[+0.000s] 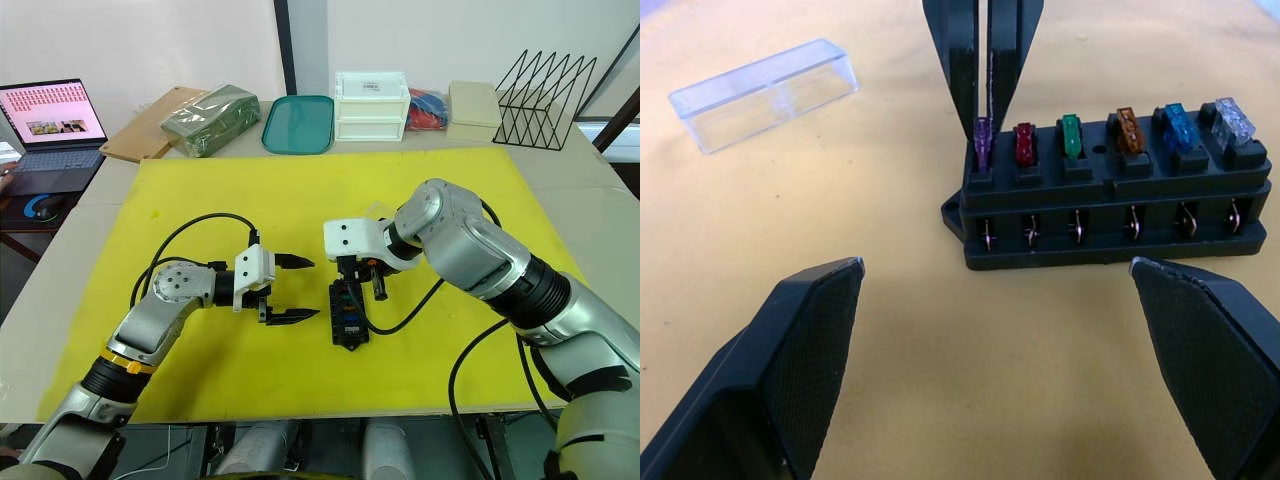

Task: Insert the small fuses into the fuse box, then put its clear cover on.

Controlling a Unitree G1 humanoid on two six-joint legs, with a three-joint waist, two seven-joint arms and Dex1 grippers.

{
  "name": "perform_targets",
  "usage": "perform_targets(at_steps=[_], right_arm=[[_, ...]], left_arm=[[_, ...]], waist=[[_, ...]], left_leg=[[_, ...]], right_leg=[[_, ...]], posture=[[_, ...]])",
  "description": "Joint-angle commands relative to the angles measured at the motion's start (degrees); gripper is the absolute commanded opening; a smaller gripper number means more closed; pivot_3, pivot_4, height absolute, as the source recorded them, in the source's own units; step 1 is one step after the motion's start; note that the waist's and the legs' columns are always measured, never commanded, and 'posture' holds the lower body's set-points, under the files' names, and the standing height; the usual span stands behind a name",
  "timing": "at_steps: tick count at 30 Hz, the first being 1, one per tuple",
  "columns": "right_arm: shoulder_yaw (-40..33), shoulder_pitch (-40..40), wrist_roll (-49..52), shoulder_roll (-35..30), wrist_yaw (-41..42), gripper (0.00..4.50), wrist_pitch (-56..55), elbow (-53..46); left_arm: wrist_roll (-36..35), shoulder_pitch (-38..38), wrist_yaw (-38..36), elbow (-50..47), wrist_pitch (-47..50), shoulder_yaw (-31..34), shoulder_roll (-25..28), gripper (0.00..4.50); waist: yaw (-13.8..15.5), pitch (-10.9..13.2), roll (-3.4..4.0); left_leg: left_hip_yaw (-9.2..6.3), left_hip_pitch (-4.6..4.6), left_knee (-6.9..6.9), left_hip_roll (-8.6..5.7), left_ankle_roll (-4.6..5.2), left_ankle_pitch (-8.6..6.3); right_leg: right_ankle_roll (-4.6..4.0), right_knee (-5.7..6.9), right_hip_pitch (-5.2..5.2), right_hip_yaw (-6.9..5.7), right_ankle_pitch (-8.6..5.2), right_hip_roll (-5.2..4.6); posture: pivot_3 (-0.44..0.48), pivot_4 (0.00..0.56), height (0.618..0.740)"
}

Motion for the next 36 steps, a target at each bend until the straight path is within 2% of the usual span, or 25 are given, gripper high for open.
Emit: perform_targets(at_steps=[1,15,19,28,32,36], right_arm=[[-0.5,-0.7,0.4,-0.1,0.8,0.03,0.5,-2.1],[-1.8,-1.0,0.5,-1.2,0.7,0.03,0.3,-3.2],[-1.7,-0.6,0.3,-1.2,0.2,0.96,0.6,-3.6],[-3.8,-2.0,0.7,-2.0,0.3,0.96,0.2,-3.5],[-6.4,-2.7,2.2,-3.2,1.3,0.96,0.0,-3.9],[-12.0,-0.7,5.9,-3.2,0.5,0.96,1.2,-4.2]], left_arm=[[0.0,-0.3,0.0,-1.1,-0.8,-0.4,-0.2,4.5],[0.1,-0.4,-0.1,-1.0,-0.8,-0.4,-0.2,4.5],[0.1,-0.5,-0.2,-0.9,-0.9,-0.4,-0.2,4.5],[0.2,-0.5,-0.3,-0.7,-1.0,-0.2,-0.1,4.5],[0.3,-0.6,-0.3,-0.7,-1.1,-0.1,-0.1,4.5],[0.3,-1.0,-0.4,-0.2,-1.3,0.1,0.0,4.5]], waist=[[0.0,0.0,0.0],[0.0,0.0,0.0],[0.0,0.0,0.0],[0.0,0.0,0.0],[0.0,0.0,0.0],[0.0,0.0,0.0]], left_leg=[[0.0,0.0,0.0,0.0,0.0,0.0],[0.0,0.0,0.0,0.0,0.0,0.0],[0.0,0.0,-0.01,0.0,0.0,0.0],[0.0,0.0,0.0,0.0,0.0,0.0],[0.01,-0.01,-0.01,0.0,0.0,0.0],[0.0,-0.01,-0.02,0.0,0.0,0.0]], right_leg=[[0.0,0.0,0.0,0.0,0.0,0.0],[0.0,0.0,0.0,0.0,0.0,0.0],[0.0,0.0,0.0,0.0,0.0,0.0],[0.0,0.0,0.0,0.0,0.0,0.0],[0.0,-0.01,0.0,0.0,0.0,0.0],[0.0,-0.01,-0.01,0.0,0.0,0.0]], posture=[[0.0,0.15,0.74],[0.0,0.15,0.74],[0.0,0.15,0.74],[0.0,0.15,0.74],[0.0,0.15,0.74],[0.0,0.15,0.74]])
